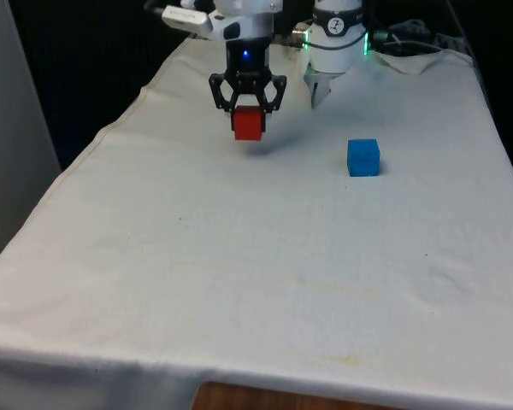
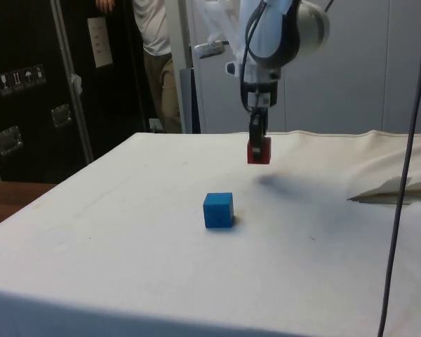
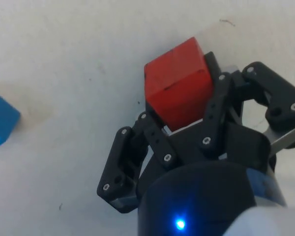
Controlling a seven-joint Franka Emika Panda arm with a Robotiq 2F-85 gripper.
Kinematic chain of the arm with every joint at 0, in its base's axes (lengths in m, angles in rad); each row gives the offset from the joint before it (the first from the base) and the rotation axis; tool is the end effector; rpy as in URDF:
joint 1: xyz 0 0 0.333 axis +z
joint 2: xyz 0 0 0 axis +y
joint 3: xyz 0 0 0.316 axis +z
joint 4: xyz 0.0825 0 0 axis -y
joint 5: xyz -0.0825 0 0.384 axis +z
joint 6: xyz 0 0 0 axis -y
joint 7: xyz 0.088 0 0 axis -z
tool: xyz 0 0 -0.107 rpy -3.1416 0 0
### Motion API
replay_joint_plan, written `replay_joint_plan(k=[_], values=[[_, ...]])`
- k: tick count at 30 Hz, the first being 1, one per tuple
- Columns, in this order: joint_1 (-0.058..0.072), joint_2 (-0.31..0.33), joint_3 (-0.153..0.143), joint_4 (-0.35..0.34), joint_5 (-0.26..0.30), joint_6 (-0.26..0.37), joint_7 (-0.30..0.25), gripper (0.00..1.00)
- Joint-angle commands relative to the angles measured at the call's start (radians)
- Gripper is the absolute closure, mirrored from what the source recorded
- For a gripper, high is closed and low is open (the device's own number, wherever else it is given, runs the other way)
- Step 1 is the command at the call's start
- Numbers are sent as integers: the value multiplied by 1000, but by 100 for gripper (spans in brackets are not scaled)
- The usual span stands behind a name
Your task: Stack the two cubes.
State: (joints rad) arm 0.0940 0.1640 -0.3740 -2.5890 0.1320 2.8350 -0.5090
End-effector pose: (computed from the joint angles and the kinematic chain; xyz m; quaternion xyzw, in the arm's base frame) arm 0.4314 -0.1364 0.2132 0.9972 0.0561 0.0420 0.0249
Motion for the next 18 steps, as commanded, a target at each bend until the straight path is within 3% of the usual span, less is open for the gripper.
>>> replay_joint_plan(k=[1, 6, 8, 14, 15, 18], values=[[7, 5, -13, 9, -24, -10, 22, 100], [0, -30, 1, 20, 0, -48, 4, 100], [4, -39, -4, 41, -18, -86, 27, 100], [2, -61, -4, 71, -20, -145, 32, 100], [0, -63, 2, 66, 0, -134, 14, 100], [3, -73, -1, 92, -18, -186, 38, 100]])
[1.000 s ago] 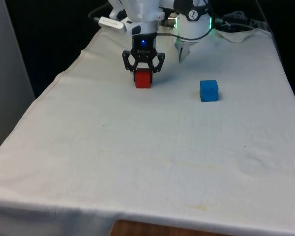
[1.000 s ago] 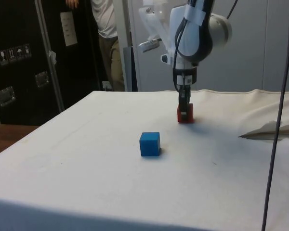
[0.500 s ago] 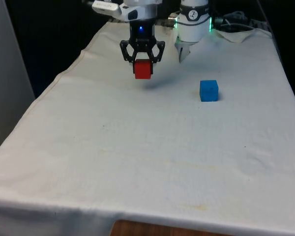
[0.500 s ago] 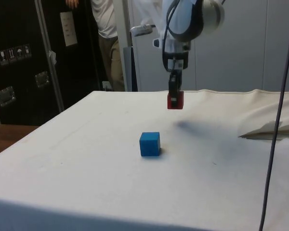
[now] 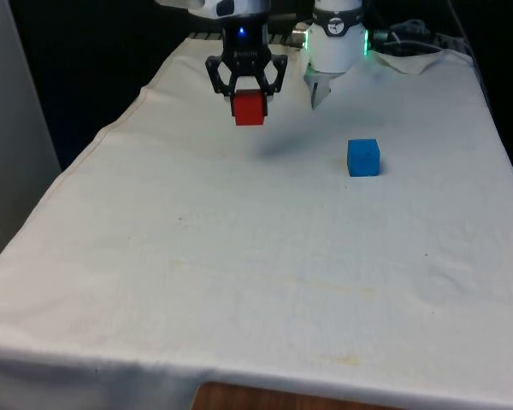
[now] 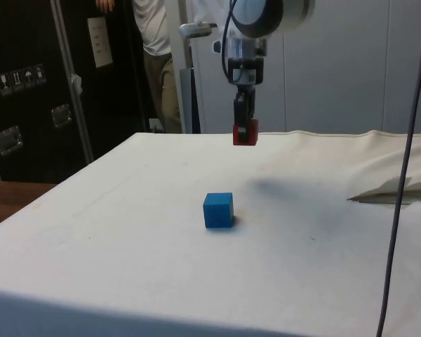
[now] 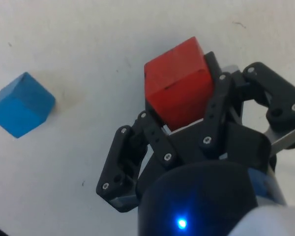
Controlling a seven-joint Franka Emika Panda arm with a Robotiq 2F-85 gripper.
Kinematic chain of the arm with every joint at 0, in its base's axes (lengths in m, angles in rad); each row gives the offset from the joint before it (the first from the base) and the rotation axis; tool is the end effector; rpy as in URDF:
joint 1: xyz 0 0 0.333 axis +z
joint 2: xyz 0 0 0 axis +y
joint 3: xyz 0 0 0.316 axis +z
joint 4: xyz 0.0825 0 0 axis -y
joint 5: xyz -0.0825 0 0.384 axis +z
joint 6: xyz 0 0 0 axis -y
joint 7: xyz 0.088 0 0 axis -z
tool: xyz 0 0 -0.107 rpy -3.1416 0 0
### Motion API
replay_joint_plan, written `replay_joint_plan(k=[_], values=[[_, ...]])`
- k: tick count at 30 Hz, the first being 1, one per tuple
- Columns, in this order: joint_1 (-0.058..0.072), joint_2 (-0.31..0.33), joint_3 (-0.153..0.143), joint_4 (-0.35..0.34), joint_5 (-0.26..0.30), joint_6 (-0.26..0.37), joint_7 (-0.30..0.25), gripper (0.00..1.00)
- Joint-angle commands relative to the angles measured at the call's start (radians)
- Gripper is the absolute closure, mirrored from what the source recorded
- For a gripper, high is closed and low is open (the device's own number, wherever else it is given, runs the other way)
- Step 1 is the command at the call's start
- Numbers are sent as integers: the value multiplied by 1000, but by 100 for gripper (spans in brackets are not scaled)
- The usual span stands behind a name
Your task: Stack the two cubes.
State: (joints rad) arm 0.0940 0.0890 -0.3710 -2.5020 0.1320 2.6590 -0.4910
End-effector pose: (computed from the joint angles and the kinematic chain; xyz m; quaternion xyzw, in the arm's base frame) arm 0.4571 -0.1357 0.2585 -0.9978 -0.0509 -0.0413 0.0013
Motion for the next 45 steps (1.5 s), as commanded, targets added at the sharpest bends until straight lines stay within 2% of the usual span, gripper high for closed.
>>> replay_joint_plan(k=[1, 6, 7, 8, 10, 15, 16, 17, 21, 24, 25, 26, 28, 32, 33, 34, 41, 42, 45], values=[[4, 0, -2, 9, -17, -20, 22, 100], [7, -7, 19, 27, -14, -63, 47, 100], [2, -10, 22, 25, 0, -58, 29, 100], [7, -8, 24, 29, -14, -67, 51, 100], [9, -9, 35, 32, -14, -77, 63, 100], [10, -18, 71, 40, -18, -106, 101, 100], [5, -16, 76, 40, 0, -100, 82, 100], [11, -20, 78, 41, -18, -112, 108, 100], [11, -28, 110, 46, -18, -133, 138, 100], [12, -30, 127, 49, -16, -142, 154, 100], [7, -32, 126, 45, -1, -131, 132, 100], [12, -30, 139, 52, -14, -148, 164, 100], [13, -30, 145, 54, -14, -151, 170, 100], [15, -31, 175, 61, -12, -166, 201, 100], [9, -32, 175, 57, -1, -156, 183, 100], [15, -31, 181, 63, -11, -168, 207, 100], [17, -34, 220, 69, -15, -177, 255, 100], [13, -33, 221, 68, -1, -170, 237, 100], [19, -34, 237, 68, -15, -172, 277, 100]])
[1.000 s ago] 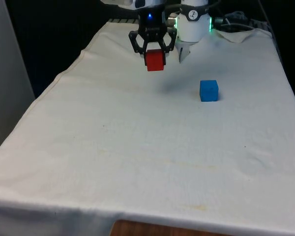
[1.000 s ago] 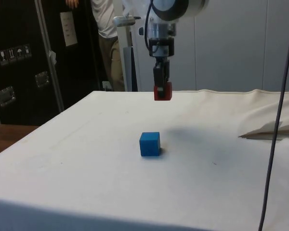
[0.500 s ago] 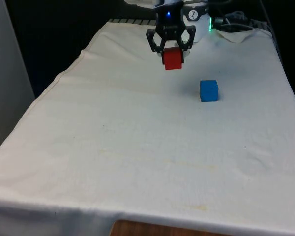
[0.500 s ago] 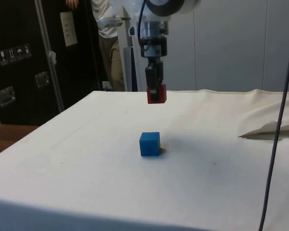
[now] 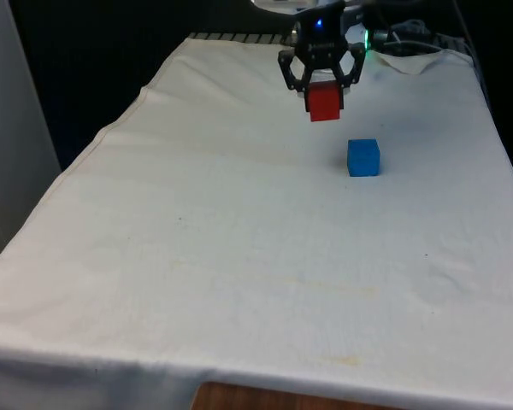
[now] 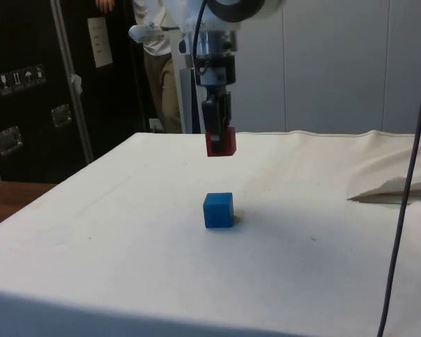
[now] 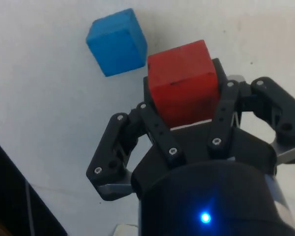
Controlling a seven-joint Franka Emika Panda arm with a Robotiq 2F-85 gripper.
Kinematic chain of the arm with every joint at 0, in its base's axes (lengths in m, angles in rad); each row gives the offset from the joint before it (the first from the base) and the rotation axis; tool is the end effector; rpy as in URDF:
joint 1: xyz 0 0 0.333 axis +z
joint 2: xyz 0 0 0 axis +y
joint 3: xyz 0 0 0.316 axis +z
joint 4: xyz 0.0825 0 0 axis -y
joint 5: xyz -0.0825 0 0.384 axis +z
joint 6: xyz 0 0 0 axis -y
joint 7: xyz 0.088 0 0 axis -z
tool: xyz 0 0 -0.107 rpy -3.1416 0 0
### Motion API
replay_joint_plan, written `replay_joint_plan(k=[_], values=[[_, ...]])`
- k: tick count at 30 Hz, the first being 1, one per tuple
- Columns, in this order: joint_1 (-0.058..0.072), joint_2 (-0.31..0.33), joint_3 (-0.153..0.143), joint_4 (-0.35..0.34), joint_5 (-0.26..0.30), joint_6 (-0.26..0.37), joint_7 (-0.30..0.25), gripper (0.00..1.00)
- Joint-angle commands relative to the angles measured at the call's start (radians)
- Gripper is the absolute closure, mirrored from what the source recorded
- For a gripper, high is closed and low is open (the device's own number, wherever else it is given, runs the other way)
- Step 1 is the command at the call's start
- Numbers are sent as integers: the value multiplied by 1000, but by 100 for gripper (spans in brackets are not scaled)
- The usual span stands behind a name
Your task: Stack the two cubes.
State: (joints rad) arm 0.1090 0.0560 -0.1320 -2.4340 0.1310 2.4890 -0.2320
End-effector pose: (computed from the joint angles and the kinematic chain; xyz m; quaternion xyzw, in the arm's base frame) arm 0.4863 -0.0121 0.2817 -0.9980 -0.0525 -0.0045 0.0358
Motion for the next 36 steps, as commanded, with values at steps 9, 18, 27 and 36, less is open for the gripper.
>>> replay_joint_plan(k=[9, 18, 27, 36], values=[[5, 5, 42, -2, -4, 8, 66, 100], [8, 9, 84, -2, -3, 13, 123, 100], [11, 10, 128, -1, -15, 26, 181, 100], [14, 16, 170, -1, -23, 45, 231, 100]])
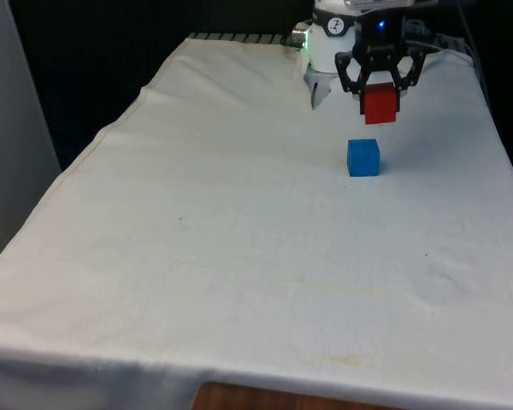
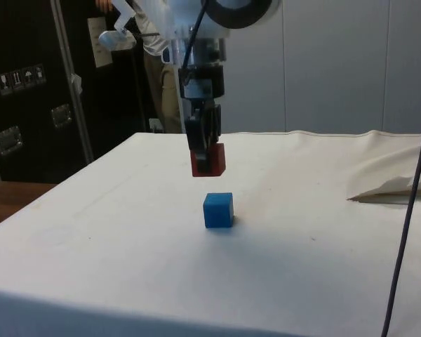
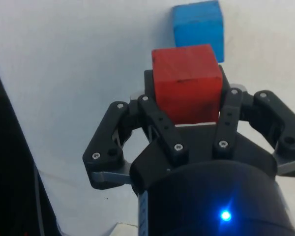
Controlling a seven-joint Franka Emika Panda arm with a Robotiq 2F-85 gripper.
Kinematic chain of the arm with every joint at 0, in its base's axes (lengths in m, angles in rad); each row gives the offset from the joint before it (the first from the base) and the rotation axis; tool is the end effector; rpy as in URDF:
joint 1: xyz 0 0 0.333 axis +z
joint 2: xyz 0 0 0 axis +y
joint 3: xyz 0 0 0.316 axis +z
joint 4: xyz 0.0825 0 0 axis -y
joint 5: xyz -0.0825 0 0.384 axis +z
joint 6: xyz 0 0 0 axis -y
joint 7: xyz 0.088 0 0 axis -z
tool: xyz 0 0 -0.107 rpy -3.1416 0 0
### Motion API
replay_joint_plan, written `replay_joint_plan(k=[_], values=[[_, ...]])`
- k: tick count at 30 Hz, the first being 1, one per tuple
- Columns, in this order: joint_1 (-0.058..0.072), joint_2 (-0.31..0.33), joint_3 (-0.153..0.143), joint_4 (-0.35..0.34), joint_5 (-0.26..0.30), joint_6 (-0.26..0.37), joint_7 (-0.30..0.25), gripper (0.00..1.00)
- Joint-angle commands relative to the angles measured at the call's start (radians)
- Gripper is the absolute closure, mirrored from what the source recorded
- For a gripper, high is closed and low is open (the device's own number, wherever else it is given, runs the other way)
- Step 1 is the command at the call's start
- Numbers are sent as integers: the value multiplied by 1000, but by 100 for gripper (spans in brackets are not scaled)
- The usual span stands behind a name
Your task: Stack the two cubes.
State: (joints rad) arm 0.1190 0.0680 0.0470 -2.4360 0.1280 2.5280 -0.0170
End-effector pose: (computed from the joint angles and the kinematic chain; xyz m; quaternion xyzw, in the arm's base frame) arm 0.4826 0.0796 0.2783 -0.9984 -0.0395 -0.0090 0.0398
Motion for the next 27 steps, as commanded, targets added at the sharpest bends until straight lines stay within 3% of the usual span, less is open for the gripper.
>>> replay_joint_plan(k=[1, 14, 27], values=[[4, 6, -1, 2, -20, 9, 23, 100], [0, 6, 10, 0, -1, 5, 8, 100], [0, 47, 9, 0, 0, 35, 21, 100]])
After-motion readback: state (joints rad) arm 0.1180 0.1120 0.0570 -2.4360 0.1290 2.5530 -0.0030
